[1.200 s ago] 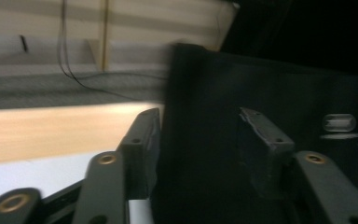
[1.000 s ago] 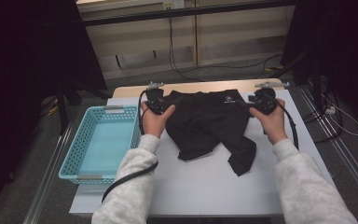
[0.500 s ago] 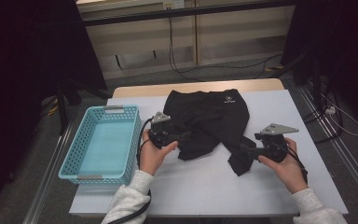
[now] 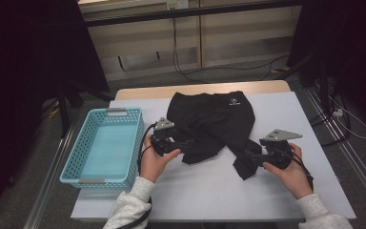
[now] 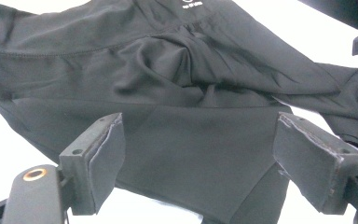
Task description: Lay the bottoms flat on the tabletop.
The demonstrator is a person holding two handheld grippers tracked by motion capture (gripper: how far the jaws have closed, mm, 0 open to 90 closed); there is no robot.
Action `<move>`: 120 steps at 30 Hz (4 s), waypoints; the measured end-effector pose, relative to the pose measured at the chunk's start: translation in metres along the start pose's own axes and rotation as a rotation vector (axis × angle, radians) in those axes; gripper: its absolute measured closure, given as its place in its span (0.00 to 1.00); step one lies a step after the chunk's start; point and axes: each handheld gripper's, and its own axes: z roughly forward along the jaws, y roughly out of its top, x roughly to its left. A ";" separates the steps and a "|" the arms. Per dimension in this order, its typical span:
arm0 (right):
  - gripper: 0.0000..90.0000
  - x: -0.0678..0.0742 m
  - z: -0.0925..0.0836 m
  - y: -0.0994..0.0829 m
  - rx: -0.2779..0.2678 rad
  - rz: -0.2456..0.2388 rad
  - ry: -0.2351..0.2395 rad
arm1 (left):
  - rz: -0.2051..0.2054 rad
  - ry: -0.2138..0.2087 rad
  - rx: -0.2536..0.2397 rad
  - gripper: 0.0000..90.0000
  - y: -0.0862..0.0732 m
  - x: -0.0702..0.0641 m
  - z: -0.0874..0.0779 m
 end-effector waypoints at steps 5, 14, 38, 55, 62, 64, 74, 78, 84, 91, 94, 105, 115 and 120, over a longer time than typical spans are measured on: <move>0.48 0.004 0.001 0.003 0.007 -0.035 0.035 | 0.006 -0.001 0.011 0.20 -0.002 0.000 0.002; 0.59 0.020 0.017 0.001 0.093 -0.100 0.084 | 0.008 -0.009 0.013 0.20 -0.002 -0.002 0.002; 0.99 0.029 0.028 0.001 0.147 -0.216 0.111 | 0.022 -0.015 0.019 0.21 -0.003 -0.005 0.003; 0.99 -0.015 -0.015 0.009 -0.031 -0.015 0.114 | 0.014 -0.017 0.005 0.21 -0.002 -0.002 0.000; 0.99 -0.012 -0.012 0.010 -0.027 -0.034 0.103 | 0.014 -0.018 0.006 0.21 -0.002 -0.002 0.000; 0.99 -0.011 -0.012 0.010 -0.033 -0.033 0.114 | 0.017 -0.018 0.003 0.22 -0.002 -0.002 -0.001; 0.99 0.019 -0.019 0.023 -0.082 -0.088 0.225 | 0.018 -0.016 0.004 0.22 -0.002 -0.001 -0.001; 0.95 0.032 -0.014 0.023 -0.049 -0.134 0.240 | 0.020 -0.017 0.004 0.22 -0.002 -0.001 -0.001; 0.64 0.024 -0.007 0.019 -0.034 -0.072 0.194 | 0.021 -0.022 0.003 0.22 -0.002 -0.001 -0.001; 0.62 -0.005 -0.003 0.008 -0.003 0.016 0.058 | 0.024 -0.021 0.006 0.22 -0.002 -0.002 0.000; 0.63 -0.015 0.002 0.002 0.035 0.040 0.020 | 0.027 -0.023 0.011 0.22 -0.002 -0.003 0.001; 0.94 -0.007 0.025 -0.004 0.164 -0.007 0.045 | 0.029 -0.029 0.003 0.22 -0.002 -0.006 -0.001; 0.80 -0.013 0.011 0.002 0.116 0.020 0.017 | 0.028 -0.027 -0.001 0.22 -0.001 -0.005 -0.002; 0.74 -0.019 0.022 0.005 0.120 0.037 -0.018 | 0.036 -0.027 0.009 0.21 -0.002 -0.007 -0.002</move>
